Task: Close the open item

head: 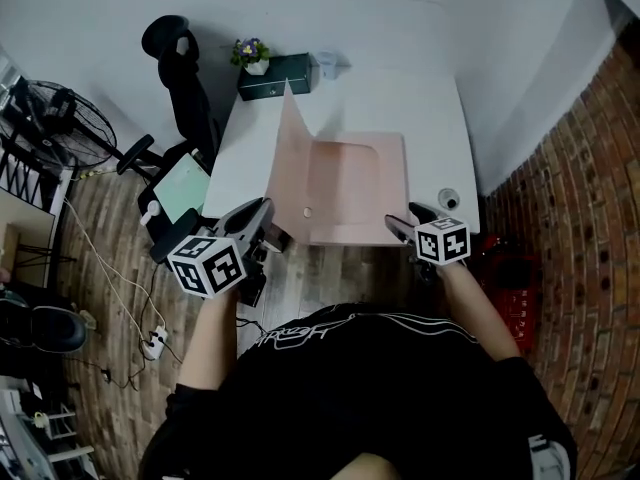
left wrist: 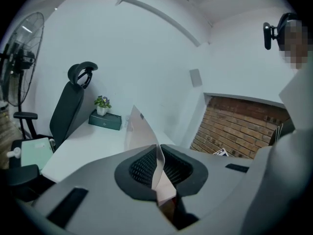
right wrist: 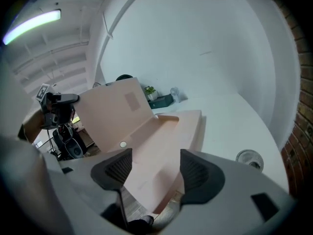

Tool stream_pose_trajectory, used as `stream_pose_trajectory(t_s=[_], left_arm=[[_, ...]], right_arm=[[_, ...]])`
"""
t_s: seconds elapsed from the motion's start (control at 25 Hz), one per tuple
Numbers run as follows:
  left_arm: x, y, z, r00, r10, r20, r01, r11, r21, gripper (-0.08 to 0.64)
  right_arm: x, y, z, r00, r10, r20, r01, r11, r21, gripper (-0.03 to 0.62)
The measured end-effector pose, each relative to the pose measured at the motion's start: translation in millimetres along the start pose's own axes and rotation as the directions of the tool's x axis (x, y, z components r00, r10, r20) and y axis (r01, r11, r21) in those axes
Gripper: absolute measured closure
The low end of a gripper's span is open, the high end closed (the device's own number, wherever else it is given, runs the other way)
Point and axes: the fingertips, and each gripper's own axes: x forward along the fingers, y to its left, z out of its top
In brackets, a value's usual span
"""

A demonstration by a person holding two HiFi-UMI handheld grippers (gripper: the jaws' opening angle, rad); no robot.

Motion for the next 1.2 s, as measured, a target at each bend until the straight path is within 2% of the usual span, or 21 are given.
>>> stream_pose_trajectory(t_s=[0.28, 0.48, 0.6, 0.8, 1.08, 1.2], left_arm=[[26, -44, -9, 1.000, -0.012, -0.026, 0.013, 0.999, 0.045, 0.511], [48, -72, -19, 0.999, -0.026, -0.044, 0.030, 0.997, 0.074, 0.511], [61, -86, -26, 0.998, -0.034, -0.060, 0.039, 0.995, 0.087, 0.511], [82, -104, -39, 0.994, -0.041, -0.098, 0.053, 0.991, 0.121, 0.509], [113, -131, -66, 0.986, -0.037, -0.162, 0.066, 0.981, 0.180, 0.509], [128, -141, -84, 0.981, -0.033, -0.190, 0.073, 0.975, 0.209, 0.508]], right_arm=[[-42, 0, 8, 0.998, 0.048, 0.045, -0.046, 0.998, -0.040, 0.302], [-65, -14, -2, 0.998, 0.037, 0.054, -0.034, 0.998, -0.057, 0.322], [-81, -21, -1, 0.996, 0.031, 0.087, -0.025, 0.998, -0.066, 0.373], [-109, -20, 14, 0.981, 0.069, 0.181, -0.050, 0.993, -0.111, 0.462], [-140, -31, 16, 0.971, 0.069, 0.231, -0.038, 0.990, -0.136, 0.588], [-151, -43, 8, 0.971, 0.056, 0.231, -0.026, 0.991, -0.131, 0.588]])
